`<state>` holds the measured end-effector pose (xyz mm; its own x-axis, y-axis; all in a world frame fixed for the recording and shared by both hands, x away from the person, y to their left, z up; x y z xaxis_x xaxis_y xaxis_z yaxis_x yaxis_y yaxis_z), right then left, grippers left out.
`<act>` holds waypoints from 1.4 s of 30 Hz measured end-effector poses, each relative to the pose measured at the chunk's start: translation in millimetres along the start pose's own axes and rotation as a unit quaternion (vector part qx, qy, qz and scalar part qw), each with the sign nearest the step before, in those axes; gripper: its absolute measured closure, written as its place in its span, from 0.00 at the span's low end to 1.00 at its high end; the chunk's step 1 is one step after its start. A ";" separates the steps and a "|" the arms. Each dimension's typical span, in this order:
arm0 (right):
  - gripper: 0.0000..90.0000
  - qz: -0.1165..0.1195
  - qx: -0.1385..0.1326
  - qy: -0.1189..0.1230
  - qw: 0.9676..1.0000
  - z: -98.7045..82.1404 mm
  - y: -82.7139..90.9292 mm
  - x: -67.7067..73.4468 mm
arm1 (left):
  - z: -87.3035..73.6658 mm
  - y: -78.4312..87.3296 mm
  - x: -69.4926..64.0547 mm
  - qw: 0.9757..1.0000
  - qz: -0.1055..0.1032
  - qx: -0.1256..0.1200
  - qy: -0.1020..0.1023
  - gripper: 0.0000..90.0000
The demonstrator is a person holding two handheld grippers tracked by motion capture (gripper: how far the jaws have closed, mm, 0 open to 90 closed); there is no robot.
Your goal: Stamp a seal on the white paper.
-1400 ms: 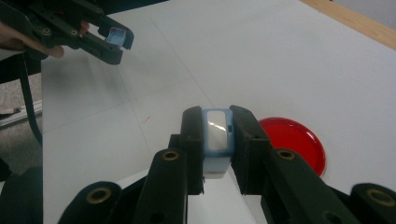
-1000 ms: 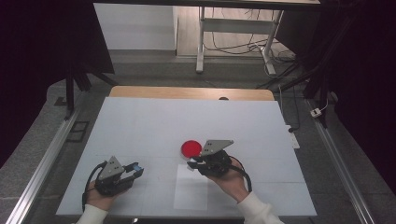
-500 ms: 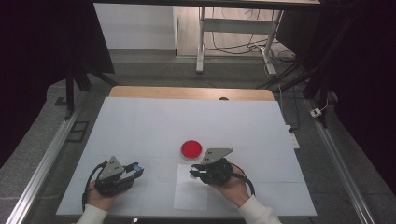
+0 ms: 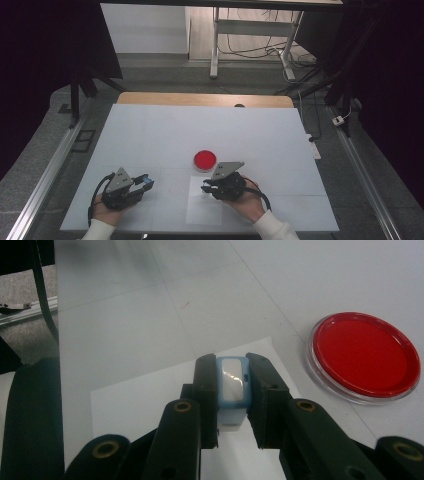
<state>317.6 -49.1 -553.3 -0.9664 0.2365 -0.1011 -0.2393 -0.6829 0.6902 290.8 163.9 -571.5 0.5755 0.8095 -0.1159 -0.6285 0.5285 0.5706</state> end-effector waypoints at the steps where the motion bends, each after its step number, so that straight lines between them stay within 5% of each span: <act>1: 0.84 0.002 -0.001 -0.001 1.000 -0.3 -1.1 0.5 | -0.1 0.0 0.0 1.000 -0.001 0.000 0.000 0.72; 42: 0.84 -0.004 0.029 0.019 0.999 -12.6 -13.6 2.2 | -0.3 -0.1 0.2 1.000 -0.001 0.000 0.000 0.72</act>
<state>317.5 -48.0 -572.0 -0.9677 0.2142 -0.1329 -0.2417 -0.6390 0.7302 290.8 164.0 -571.9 0.5766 0.8087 -0.1165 -0.6275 0.5296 0.5707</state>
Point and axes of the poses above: each handheld gripper's, and its own axes: y roughly backward along the jaws, z roughly out of its top, x roughly to its left, the point moved 10 cm from there along -y, roughly forward along the jaws, and after that the axes turned 6 degrees about y, right-handed, at the moved point
